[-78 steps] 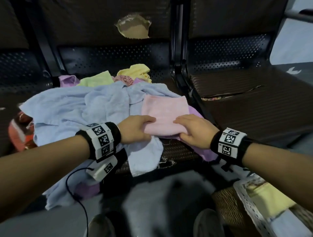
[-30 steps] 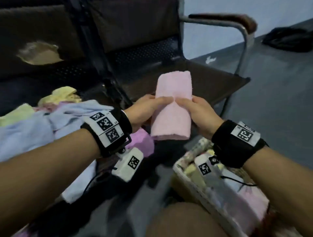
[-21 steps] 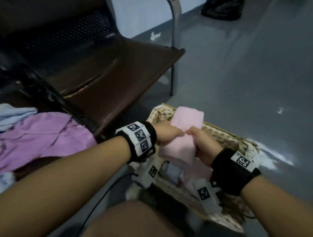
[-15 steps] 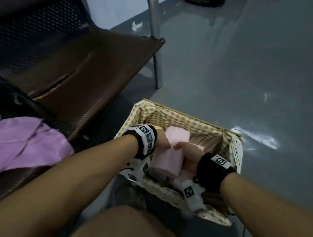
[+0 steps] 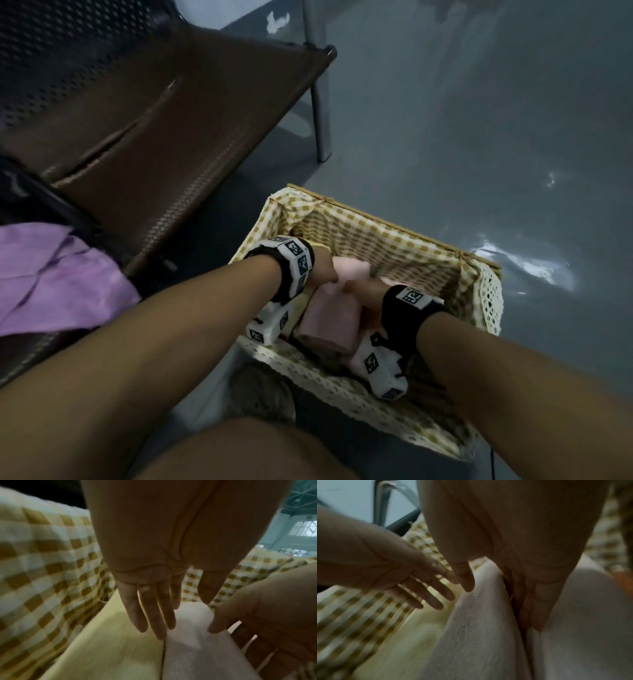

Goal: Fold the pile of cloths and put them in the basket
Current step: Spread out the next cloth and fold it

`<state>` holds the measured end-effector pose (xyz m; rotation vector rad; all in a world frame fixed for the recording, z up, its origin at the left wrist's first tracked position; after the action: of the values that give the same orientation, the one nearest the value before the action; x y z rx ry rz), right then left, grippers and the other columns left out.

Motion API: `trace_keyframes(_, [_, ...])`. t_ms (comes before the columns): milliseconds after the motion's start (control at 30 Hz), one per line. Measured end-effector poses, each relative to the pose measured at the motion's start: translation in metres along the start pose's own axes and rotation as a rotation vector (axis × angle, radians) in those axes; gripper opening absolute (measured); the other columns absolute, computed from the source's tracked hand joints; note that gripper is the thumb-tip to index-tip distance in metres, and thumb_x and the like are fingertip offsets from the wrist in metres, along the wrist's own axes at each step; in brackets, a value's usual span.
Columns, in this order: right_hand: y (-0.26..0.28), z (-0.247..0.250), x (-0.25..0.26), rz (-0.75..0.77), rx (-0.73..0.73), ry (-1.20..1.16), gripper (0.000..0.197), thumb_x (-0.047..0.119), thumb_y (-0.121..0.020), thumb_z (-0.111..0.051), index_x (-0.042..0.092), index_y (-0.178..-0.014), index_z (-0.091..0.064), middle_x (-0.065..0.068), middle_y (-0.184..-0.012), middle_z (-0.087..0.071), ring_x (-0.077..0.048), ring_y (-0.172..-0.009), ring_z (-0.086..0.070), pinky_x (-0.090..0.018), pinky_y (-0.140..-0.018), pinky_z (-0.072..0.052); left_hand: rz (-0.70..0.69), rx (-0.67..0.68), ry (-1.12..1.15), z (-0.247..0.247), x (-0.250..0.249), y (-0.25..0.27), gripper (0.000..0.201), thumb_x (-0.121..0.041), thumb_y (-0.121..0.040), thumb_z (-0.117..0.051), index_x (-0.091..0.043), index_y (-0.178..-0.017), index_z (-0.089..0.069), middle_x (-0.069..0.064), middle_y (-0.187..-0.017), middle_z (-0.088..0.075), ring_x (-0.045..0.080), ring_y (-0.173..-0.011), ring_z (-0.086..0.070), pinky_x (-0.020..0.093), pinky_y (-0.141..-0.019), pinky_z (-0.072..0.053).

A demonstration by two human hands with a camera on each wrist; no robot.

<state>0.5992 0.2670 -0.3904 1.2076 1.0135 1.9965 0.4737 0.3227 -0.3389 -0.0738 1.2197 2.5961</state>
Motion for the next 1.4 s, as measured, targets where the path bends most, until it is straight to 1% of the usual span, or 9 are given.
trace_keyframes(100, [0.023,0.017,0.029,0.144,-0.113,0.405,0.046,0.035,-0.096,-0.054,0.008,-0.133,-0.056,-0.015,-0.127,-0.061,-0.032,-0.114,-0.061,-0.035,-0.087,-0.050,-0.059,-0.093,0.129,0.019,0.004,0.023,0.037,-0.033,-0.099,-0.052,-0.005,-0.116,-0.069,0.013,-0.113,-0.072,0.021,-0.083,-0.062,0.028,-0.070,-0.049])
trace_keyframes(167, [0.046,0.025,0.056,0.248,-0.154,0.576,0.043,0.040,-0.091,-0.056,0.007,-0.116,-0.067,-0.013,-0.110,-0.069,-0.031,-0.099,-0.067,-0.035,-0.079,-0.055,-0.076,-0.194,0.134,0.031,0.012,0.051,0.037,-0.035,-0.098,-0.055,-0.010,-0.122,-0.066,0.010,-0.121,-0.068,0.021,-0.096,-0.064,0.031,-0.082,-0.051])
trace_keyframes(233, [0.073,0.017,0.087,0.367,-0.105,0.556,0.035,0.037,-0.089,-0.058,0.006,-0.098,-0.071,-0.013,-0.098,-0.075,-0.031,-0.089,-0.072,-0.038,-0.073,-0.059,-0.096,-0.309,0.086,0.043,0.028,0.081,0.039,-0.036,-0.097,-0.056,-0.015,-0.130,-0.062,0.005,-0.130,-0.064,0.023,-0.115,-0.059,0.031,-0.096,-0.047])
trace_keyframes(400, [0.145,-0.042,0.175,0.720,0.026,0.593,0.027,0.030,-0.091,-0.058,0.020,-0.067,-0.060,0.001,-0.065,-0.067,-0.019,-0.061,-0.064,-0.023,-0.055,-0.050,-0.076,-0.534,0.113,0.065,0.095,0.178,0.029,-0.036,-0.095,-0.056,-0.025,-0.120,-0.064,0.002,-0.117,-0.068,0.024,-0.107,-0.062,0.029,-0.083,-0.046])
trace_keyframes(533, [0.189,-0.127,0.234,0.905,0.183,0.706,0.015,0.023,-0.090,-0.059,0.014,-0.082,-0.069,-0.016,-0.083,-0.074,-0.022,-0.067,-0.061,-0.035,-0.063,-0.046,0.076,-0.700,0.186,0.056,0.174,0.263,0.025,-0.036,-0.093,-0.058,-0.026,-0.114,-0.066,0.000,-0.110,-0.070,0.023,-0.102,-0.064,0.036,-0.089,-0.051])
trace_keyframes(767, [0.252,-0.317,0.280,1.139,0.398,0.867,0.015,0.021,-0.092,-0.060,0.012,-0.099,-0.069,-0.005,-0.089,-0.075,-0.014,-0.067,-0.068,-0.029,-0.063,-0.054,0.410,-0.910,0.332,-0.037,0.317,0.380,0.028,-0.029,-0.093,-0.056,-0.022,-0.118,-0.068,-0.003,-0.115,-0.071,0.018,-0.104,-0.065,0.030,-0.090,-0.051])
trace_keyframes(1100, [0.302,-0.500,0.222,1.336,0.421,1.448,0.048,0.034,-0.090,-0.061,0.018,-0.135,-0.057,-0.007,-0.128,-0.065,-0.026,-0.114,-0.060,-0.034,-0.097,-0.049,0.933,-0.730,0.406,-0.207,0.427,0.461,0.079,-0.049,-0.078,-0.071,-0.024,-0.144,-0.034,0.013,-0.137,-0.049,0.037,-0.121,-0.050,0.044,-0.094,-0.047])
trace_keyframes(1267, [0.296,-0.516,0.206,1.345,0.421,1.270,0.072,0.047,-0.089,-0.066,0.016,-0.148,-0.040,-0.009,-0.135,-0.060,-0.028,-0.119,-0.058,-0.031,-0.092,-0.045,0.896,-0.963,0.465,-0.213,0.437,0.466,0.016,-0.035,-0.090,-0.062,-0.020,-0.093,-0.057,0.012,-0.098,-0.068,0.036,-0.097,-0.063,0.034,-0.068,-0.043])
trace_keyframes(1400, [0.299,-0.513,0.209,1.279,0.489,1.107,0.063,0.042,-0.077,-0.077,0.008,-0.127,-0.057,-0.009,-0.111,-0.070,-0.027,-0.102,-0.066,-0.041,-0.090,-0.054,0.662,-1.245,0.658,-0.188,0.421,0.471,0.009,-0.034,-0.096,-0.058,-0.028,-0.091,-0.061,-0.002,-0.082,-0.066,0.025,-0.084,-0.061,0.028,-0.066,-0.035])
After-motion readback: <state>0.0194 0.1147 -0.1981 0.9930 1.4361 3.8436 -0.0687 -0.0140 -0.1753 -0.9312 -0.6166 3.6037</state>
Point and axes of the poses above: each hand's wrist, its own y-axis away from the middle knuckle, its own z-axis out of the back of the hand, x = y × z, the point moved 4 cm from there along -y, towards the middle knuckle
